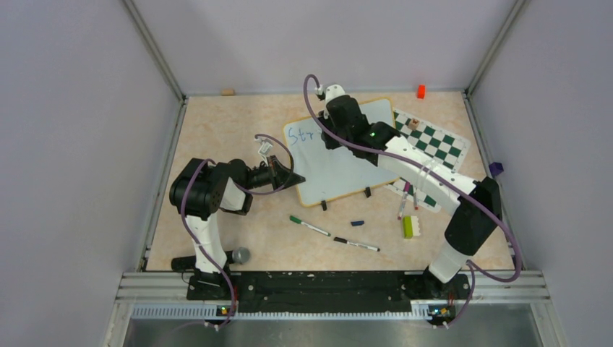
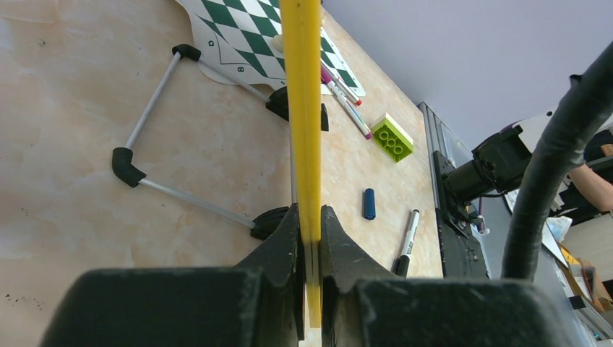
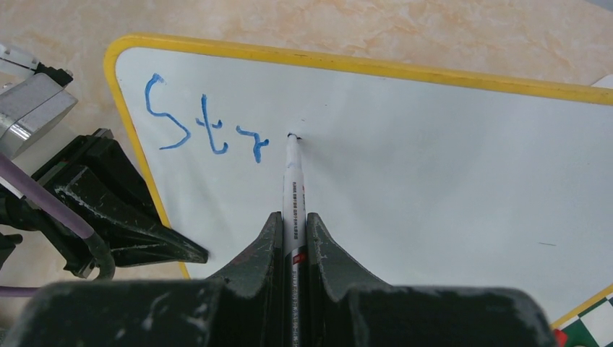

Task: Write a sentence on the whiteboard

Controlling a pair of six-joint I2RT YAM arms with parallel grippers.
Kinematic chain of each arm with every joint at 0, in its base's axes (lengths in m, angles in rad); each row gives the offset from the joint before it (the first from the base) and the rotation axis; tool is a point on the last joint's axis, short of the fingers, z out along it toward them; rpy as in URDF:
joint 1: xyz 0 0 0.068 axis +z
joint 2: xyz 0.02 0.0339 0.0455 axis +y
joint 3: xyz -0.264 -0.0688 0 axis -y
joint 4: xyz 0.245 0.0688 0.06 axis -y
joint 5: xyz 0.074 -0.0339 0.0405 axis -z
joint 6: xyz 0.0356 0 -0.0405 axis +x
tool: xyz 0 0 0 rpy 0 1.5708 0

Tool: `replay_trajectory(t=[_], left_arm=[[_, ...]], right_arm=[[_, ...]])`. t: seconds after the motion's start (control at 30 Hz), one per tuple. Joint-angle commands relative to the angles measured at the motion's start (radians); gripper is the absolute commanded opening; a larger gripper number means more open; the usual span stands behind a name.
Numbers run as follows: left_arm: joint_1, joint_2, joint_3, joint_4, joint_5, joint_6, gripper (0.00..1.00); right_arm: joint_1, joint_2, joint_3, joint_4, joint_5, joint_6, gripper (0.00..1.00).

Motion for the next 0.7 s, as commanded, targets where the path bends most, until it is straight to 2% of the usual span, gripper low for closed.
replay_trajectory(t=[0.0,0.43,0.67], left_arm=[[-0.019,-0.005,-0.005,0.104,0.083,0.072,0.0],[-0.019,-0.004,-0.005,0.105,0.082,0.075,0.0],[-0.019,-0.005,-0.005,0.104,0.082,0.076,0.0]], right_arm=[[-0.006,0.025,0.049,0.005,0.01,-0.023,0.0],[-0.006,0.004,0.02,-0.036,-0.036,-0.046,0.0],[-0.006,-0.001,0.018,-0.051,0.021,-0.049,0.0]])
